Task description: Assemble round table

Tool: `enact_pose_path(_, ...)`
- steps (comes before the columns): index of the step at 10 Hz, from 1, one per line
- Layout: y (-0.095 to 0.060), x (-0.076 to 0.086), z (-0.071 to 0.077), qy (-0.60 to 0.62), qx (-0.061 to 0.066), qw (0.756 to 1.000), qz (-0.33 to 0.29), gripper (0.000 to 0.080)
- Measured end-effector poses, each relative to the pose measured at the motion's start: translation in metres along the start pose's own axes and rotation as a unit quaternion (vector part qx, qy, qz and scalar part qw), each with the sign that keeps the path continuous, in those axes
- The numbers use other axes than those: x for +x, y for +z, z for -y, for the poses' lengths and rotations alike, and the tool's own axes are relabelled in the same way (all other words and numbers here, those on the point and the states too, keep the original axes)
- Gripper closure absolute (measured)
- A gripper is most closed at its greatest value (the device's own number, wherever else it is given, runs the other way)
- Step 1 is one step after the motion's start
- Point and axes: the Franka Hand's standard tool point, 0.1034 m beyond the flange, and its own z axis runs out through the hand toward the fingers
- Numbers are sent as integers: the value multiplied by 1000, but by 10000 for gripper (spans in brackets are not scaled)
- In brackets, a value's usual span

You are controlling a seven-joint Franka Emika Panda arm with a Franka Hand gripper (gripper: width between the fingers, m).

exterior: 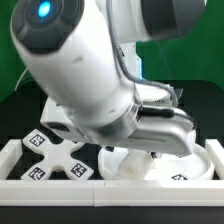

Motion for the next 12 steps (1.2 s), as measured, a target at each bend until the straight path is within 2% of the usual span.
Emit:
enact_pose_path(1,0,-11,-4,2,3,1000,18,150)
enact_pose_path(2,4,-28,-11,11,-3,999,50,150)
enact_pose_path(3,9,-26,-12,11,-10,998,66,150)
enact_pose_path(7,8,-28,-10,14,-7,998,54,150)
enact_pose_path(8,10,-30,-2,35,-8,998,55,150)
enact_pose_path(10,17,-27,5,31,-9,998,48,150)
enact_pose_path(12,25,-20,2,22,-9,999,42,150)
